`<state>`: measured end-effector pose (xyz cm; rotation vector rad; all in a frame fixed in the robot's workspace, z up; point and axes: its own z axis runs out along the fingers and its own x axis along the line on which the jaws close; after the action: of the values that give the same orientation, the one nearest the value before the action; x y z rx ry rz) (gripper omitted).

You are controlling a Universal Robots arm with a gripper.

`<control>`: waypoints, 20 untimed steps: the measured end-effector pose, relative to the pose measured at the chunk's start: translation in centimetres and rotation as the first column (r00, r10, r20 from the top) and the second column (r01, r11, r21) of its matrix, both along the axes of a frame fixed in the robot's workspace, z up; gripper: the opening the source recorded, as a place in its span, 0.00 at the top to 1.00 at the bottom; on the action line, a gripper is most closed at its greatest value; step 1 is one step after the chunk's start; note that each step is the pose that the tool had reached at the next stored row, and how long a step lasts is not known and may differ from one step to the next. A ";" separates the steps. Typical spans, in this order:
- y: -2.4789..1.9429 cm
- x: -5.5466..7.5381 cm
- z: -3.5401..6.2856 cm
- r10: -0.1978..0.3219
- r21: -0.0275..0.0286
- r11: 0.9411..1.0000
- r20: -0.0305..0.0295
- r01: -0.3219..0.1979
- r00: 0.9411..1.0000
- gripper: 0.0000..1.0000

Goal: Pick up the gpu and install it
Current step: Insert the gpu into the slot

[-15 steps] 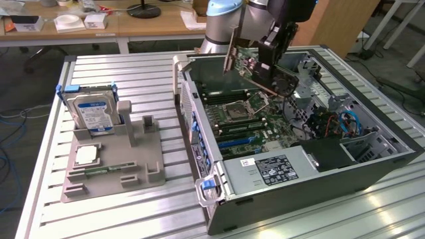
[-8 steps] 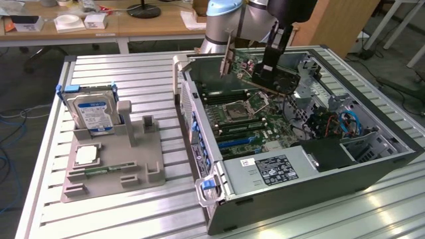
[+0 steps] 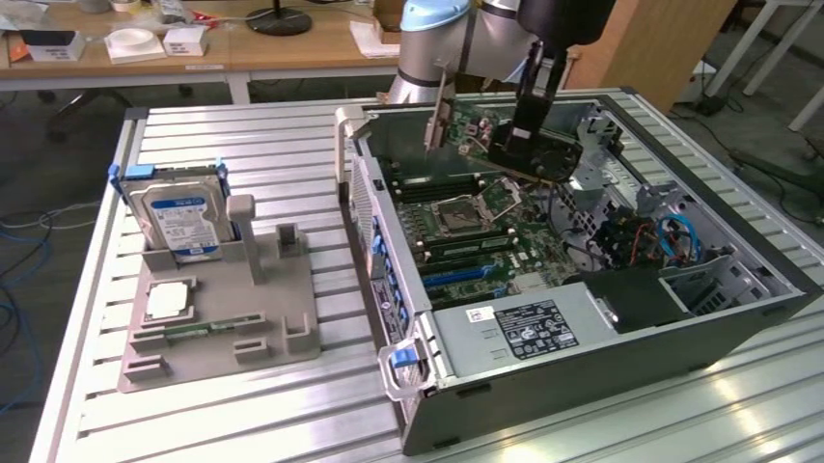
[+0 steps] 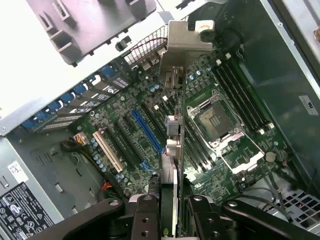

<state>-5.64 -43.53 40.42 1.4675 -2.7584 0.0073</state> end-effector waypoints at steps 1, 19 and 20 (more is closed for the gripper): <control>-0.02 0.0 -0.01 0.011 0.000 1.000 0.000 -0.011 1.000 0.73; -0.16 -0.1 -0.28 0.257 0.000 0.966 0.000 -0.257 0.966 0.73; -0.16 -0.1 -0.30 0.275 0.000 0.961 0.000 -0.275 0.961 0.73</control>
<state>-5.76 -43.69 40.12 1.8372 -2.5282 0.0110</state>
